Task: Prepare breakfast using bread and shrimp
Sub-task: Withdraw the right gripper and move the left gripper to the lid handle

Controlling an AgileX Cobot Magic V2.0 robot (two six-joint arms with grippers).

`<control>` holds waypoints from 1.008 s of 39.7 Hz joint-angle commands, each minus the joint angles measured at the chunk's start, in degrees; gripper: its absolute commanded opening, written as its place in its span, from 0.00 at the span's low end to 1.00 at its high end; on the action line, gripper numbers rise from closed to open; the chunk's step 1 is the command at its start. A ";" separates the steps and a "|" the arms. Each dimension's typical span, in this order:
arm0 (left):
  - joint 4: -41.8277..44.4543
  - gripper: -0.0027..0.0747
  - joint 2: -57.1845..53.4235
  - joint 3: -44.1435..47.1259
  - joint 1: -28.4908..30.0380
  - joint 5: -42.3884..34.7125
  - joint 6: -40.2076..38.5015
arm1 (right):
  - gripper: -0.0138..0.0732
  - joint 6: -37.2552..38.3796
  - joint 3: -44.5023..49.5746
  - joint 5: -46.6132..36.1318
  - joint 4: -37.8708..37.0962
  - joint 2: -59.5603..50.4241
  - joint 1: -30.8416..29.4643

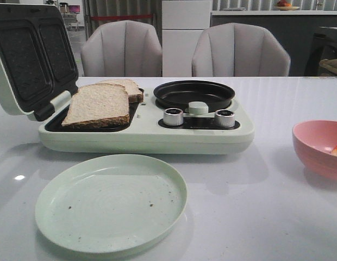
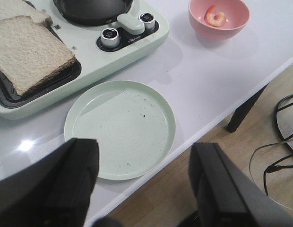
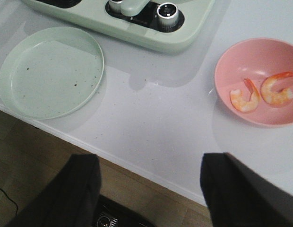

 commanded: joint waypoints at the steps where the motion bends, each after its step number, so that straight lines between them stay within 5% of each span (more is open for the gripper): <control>1: 1.49 0.65 -0.06 -1.35 -0.38 -4.49 -0.28 | 0.79 0.16 0.10 -4.27 0.04 -1.69 -0.04; 15: 1.49 0.65 0.58 -1.53 -0.38 -8.31 -0.28 | 0.79 0.16 0.34 -2.74 0.17 -1.75 -0.04; 28: 4.38 0.53 13.62 -8.55 -0.06 11.30 0.51 | 0.79 0.16 0.34 -2.74 0.17 -1.75 -0.04; 34: 3.84 0.44 19.66 -11.25 1.54 14.24 2.14 | 0.79 0.16 0.34 -2.74 0.17 -1.75 -0.04; 40: -4.11 0.37 23.83 -13.35 9.20 12.29 10.54 | 0.79 0.16 0.34 -2.74 0.17 -1.75 -0.04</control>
